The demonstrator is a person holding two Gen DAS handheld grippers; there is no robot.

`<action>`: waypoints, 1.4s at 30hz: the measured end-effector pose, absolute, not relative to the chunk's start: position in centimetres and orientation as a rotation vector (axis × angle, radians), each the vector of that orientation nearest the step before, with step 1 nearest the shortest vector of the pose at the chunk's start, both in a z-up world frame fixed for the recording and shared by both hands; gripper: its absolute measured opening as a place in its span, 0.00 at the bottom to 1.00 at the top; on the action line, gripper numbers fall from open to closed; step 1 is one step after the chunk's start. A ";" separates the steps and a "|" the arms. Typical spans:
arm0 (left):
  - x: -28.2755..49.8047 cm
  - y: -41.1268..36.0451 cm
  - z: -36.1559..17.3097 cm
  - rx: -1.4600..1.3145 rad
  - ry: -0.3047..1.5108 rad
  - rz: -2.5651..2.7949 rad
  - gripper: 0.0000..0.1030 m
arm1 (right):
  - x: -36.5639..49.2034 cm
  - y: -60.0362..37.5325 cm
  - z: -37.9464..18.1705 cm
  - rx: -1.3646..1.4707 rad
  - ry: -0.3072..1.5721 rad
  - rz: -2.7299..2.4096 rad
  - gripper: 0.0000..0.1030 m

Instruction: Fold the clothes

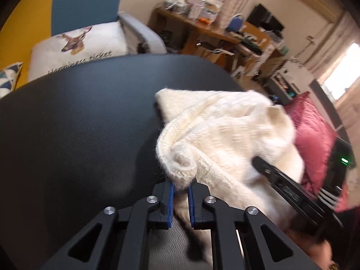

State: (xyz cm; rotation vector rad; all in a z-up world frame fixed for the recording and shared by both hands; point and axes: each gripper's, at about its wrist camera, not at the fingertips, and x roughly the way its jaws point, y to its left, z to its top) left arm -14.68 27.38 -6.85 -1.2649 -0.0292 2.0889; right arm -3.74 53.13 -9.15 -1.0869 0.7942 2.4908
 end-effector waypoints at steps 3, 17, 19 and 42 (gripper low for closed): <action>-12.9 25.4 -4.2 -1.167 -0.036 2.080 0.10 | -3.0 51.9 -8.5 -1.070 0.872 2.528 0.14; -4.8 10.1 4.3 -0.938 -0.165 2.134 0.10 | -3.3 35.5 -4.3 -1.159 1.094 2.856 0.13; -3.7 7.2 5.1 -0.918 -0.192 2.162 0.10 | -3.9 32.0 -3.7 -1.199 1.126 2.916 0.12; 9.5 -12.3 9.6 -0.832 -0.170 2.557 0.11 | -8.5 1.1 -4.4 -1.996 1.232 3.262 0.12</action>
